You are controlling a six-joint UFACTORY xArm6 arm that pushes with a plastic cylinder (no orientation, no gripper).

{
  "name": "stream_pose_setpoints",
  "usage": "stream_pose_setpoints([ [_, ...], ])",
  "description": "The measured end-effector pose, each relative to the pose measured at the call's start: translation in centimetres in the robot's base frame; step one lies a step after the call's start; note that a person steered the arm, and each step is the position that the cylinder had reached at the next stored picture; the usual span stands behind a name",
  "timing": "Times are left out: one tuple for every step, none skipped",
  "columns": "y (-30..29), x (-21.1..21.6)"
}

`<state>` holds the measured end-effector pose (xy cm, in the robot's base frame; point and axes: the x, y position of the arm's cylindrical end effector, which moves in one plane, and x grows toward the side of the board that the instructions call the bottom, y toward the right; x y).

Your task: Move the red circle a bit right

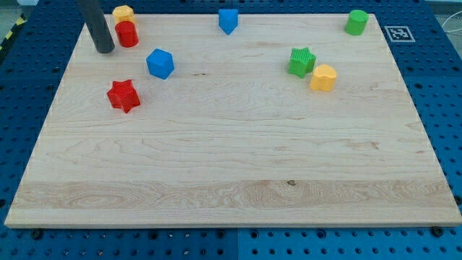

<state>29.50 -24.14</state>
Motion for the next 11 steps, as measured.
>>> stream_pose_setpoints([
  [-0.5,-0.2],
  [-0.8,-2.0],
  [-0.9,-2.8],
  [0.4,-2.8],
  [1.7,-2.8],
  [2.6,-2.8],
  [3.1,-2.8],
  [3.5,-2.8],
  [3.6,-2.4],
  [6.3,-2.0],
  [9.6,-0.2],
])
